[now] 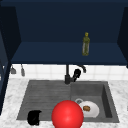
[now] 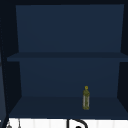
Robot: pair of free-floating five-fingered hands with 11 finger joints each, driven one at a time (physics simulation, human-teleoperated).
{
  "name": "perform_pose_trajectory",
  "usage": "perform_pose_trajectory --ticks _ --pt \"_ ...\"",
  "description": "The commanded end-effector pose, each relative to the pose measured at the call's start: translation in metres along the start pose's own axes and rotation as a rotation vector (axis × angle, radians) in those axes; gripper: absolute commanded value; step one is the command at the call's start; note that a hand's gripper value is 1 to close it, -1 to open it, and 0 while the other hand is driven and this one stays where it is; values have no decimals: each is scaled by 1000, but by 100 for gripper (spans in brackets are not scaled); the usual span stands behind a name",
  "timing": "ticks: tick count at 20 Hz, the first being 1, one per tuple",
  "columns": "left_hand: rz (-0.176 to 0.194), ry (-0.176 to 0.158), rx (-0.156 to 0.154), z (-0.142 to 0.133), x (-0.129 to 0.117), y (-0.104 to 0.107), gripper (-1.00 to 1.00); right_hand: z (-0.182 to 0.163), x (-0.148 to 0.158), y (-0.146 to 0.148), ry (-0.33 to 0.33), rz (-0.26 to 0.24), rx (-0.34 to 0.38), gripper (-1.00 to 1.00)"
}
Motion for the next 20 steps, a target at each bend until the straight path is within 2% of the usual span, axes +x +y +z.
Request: perform_pose_trajectory --ticks 1,16,18,19,20 --pt "0 0 0 0 0 0 0 -20 31 -5 2 0 5 100" --pt "0 0 0 0 0 0 0 -21 21 -2 66 23 -18 100" --pt "0 0 0 0 0 0 0 -17 23 -5 51 12 -4 100" --pt "0 0 0 0 0 0 0 -8 15 -2 23 -3 -10 100" --pt "0 0 0 0 0 0 0 -5 8 -1 10 -2 -14 -100"
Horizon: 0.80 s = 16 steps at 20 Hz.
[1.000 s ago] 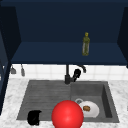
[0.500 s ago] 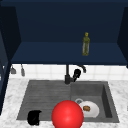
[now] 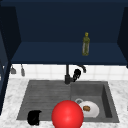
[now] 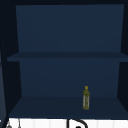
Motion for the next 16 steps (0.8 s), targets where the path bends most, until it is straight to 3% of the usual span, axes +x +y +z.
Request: perform_pose_trajectory --ticks 1,4,11,16 --pt "0 0 0 0 0 0 0 -2 1 -1 -6 -5 2 -100" --pt "0 0 0 0 0 0 0 7 -8 7 2 63 0 -100" --pt "0 0 0 0 0 0 0 37 -28 9 -60 67 -21 -100" --pt "0 0 0 0 0 0 0 23 -27 8 -107 107 52 -100"
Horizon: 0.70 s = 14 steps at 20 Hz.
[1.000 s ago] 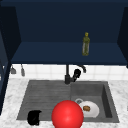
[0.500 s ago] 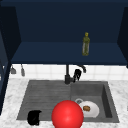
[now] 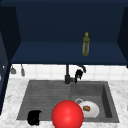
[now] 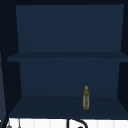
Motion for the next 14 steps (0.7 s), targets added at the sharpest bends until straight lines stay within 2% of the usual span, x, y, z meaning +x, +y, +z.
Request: perform_pose_trajectory --ticks 1,3,4,14 --pt "0 0 0 0 0 0 0 -14 1 -2 -52 67 55 -100" --pt "0 0 0 0 0 0 0 -12 -6 4 -66 103 53 -100" --pt "0 0 0 0 0 0 0 -12 -4 2 -45 117 62 -100" --pt "0 0 0 0 0 0 0 -17 -10 0 -27 135 100 -100"
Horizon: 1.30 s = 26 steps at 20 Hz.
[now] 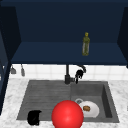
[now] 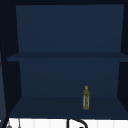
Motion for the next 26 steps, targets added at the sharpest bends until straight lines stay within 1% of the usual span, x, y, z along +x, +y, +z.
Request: perform_pose_trajectory --ticks 1,2,3,5,6,7,10,11,12,13,16,18,20,23,26 --pt "0 0 0 0 0 0 0 -4 -1 3 -23 106 50 -100" --pt "0 0 0 0 0 0 0 -8 1 -2 -40 76 52 -100" --pt "0 0 0 0 0 0 0 -10 6 0 -36 66 57 -100" --pt "0 0 0 0 0 0 0 -15 13 8 -29 62 60 -100" --pt "0 0 0 0 0 0 0 -18 14 8 -25 58 57 100" --pt "0 0 0 0 0 0 0 -22 17 9 -16 76 46 100" --pt "0 0 0 0 0 0 0 -33 22 13 4 65 26 100" --pt "0 0 0 0 0 0 0 -36 23 12 4 67 30 100" --pt "0 0 0 0 0 0 0 -37 23 8 -1 83 60 100" --pt "0 0 0 0 0 0 0 -37 24 6 7 82 70 100" --pt "0 0 0 0 0 0 0 -34 30 4 49 88 76 100" --pt "0 0 0 0 0 0 0 -29 31 3 84 112 90 100" --pt "0 0 0 0 0 0 0 -25 34 1 110 124 100 100" --pt "0 0 0 0 0 0 0 -26 37 -16 138 149 97 100" --pt "0 0 0 0 0 0 0 -31 42 -32 131 169 112 100"
